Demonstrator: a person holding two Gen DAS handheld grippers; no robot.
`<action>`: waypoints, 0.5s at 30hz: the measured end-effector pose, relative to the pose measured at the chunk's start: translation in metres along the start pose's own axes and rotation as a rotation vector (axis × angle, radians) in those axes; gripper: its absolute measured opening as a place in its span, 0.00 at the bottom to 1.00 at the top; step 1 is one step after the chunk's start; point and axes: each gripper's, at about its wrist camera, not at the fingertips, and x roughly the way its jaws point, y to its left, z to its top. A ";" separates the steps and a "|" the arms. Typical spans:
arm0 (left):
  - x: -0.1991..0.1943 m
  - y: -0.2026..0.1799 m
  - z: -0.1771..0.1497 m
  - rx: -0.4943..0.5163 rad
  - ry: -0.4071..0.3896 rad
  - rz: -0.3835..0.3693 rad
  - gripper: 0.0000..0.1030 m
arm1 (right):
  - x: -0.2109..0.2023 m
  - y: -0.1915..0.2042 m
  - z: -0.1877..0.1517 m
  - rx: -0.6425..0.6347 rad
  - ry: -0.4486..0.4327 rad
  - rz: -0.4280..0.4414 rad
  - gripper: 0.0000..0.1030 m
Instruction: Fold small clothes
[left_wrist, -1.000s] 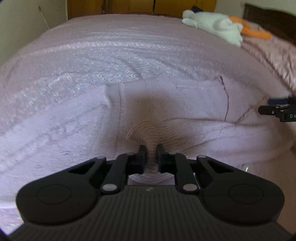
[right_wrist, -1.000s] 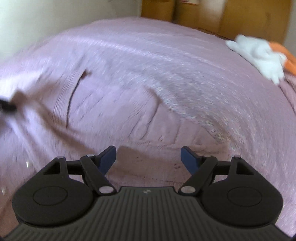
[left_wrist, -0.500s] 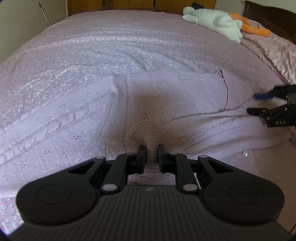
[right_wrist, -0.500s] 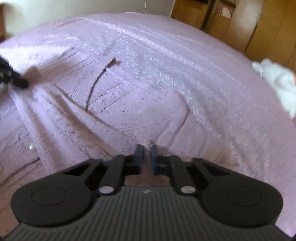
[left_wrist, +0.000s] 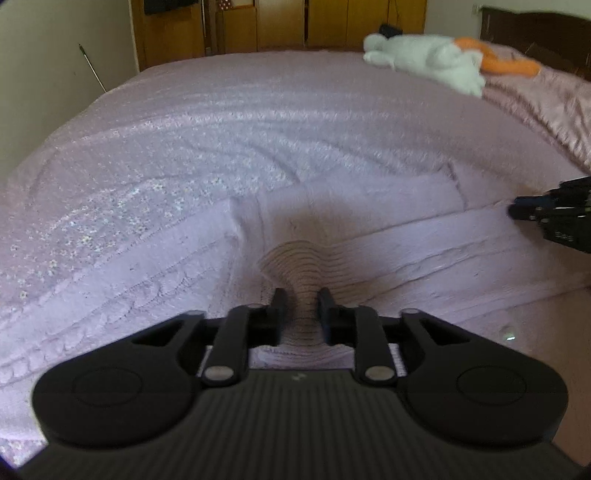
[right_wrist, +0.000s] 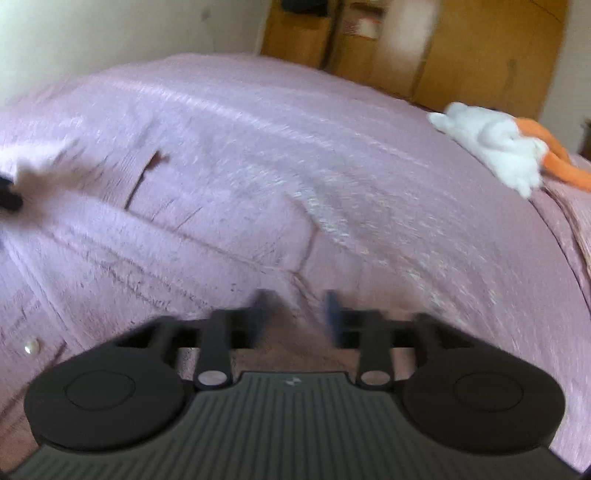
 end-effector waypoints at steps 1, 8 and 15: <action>0.002 0.002 -0.002 0.001 0.001 0.024 0.34 | -0.010 -0.005 -0.003 0.045 -0.023 -0.005 0.80; 0.014 0.009 -0.008 0.026 0.024 0.074 0.37 | -0.061 -0.021 -0.050 0.241 -0.008 -0.072 0.81; 0.018 0.001 -0.006 0.061 0.012 0.163 0.37 | -0.061 -0.028 -0.099 0.367 0.028 -0.073 0.86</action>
